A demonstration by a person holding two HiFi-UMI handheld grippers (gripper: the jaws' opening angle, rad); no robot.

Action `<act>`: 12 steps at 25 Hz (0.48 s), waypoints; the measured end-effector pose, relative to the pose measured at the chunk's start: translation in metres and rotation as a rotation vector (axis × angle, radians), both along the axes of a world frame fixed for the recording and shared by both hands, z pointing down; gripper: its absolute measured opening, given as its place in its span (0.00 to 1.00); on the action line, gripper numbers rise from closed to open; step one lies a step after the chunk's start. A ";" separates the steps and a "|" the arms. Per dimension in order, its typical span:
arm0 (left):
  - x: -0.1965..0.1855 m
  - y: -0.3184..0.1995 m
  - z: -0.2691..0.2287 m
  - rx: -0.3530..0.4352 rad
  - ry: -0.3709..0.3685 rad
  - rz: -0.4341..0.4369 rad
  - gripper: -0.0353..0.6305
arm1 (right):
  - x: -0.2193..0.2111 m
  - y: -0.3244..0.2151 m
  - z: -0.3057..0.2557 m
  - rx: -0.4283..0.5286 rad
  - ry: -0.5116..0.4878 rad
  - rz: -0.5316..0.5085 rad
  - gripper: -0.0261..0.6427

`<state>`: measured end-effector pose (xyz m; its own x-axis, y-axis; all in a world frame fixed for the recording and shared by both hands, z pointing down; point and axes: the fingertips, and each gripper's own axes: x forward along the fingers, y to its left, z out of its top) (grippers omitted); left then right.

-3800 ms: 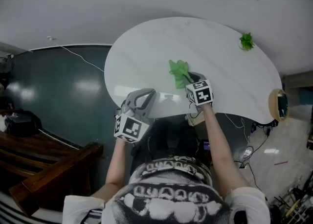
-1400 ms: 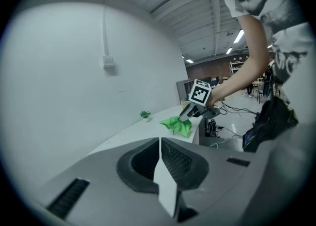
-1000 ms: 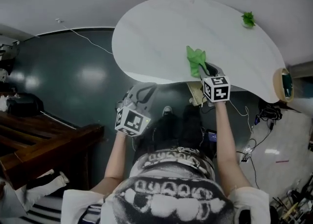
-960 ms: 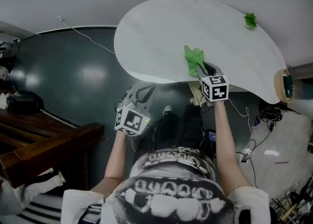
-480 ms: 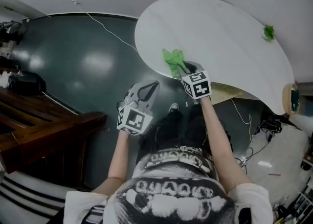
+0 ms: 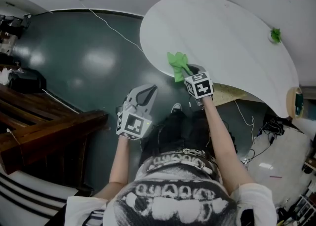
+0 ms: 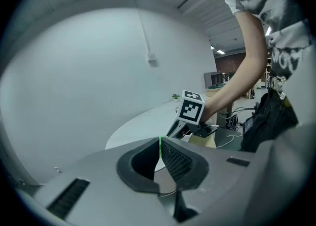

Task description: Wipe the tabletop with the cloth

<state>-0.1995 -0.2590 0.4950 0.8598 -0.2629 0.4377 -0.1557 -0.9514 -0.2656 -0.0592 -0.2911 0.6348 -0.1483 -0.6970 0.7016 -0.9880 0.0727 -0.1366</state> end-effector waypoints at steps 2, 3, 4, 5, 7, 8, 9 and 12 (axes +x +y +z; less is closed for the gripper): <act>0.007 0.002 -0.001 0.000 0.004 0.015 0.07 | 0.015 0.010 0.003 -0.011 0.006 0.028 0.17; 0.013 0.003 -0.002 0.001 0.007 0.026 0.07 | 0.023 0.017 0.004 -0.017 0.011 0.044 0.17; 0.019 0.005 -0.003 0.003 0.011 0.039 0.07 | 0.033 0.024 0.004 -0.022 0.016 0.061 0.17; 0.027 0.007 -0.005 0.005 0.015 0.055 0.07 | 0.042 0.031 0.005 -0.028 0.020 0.079 0.17; 0.043 0.015 -0.007 0.007 0.020 0.090 0.07 | 0.063 0.048 0.006 -0.036 0.028 0.116 0.17; 0.052 0.020 -0.007 0.008 0.022 0.109 0.07 | 0.074 0.058 0.007 -0.040 0.031 0.135 0.17; 0.062 0.026 -0.008 0.010 0.024 0.128 0.07 | 0.085 0.068 0.007 -0.044 0.035 0.155 0.17; 0.097 0.045 -0.011 0.013 0.029 0.189 0.07 | 0.126 0.104 0.008 -0.055 0.045 0.225 0.17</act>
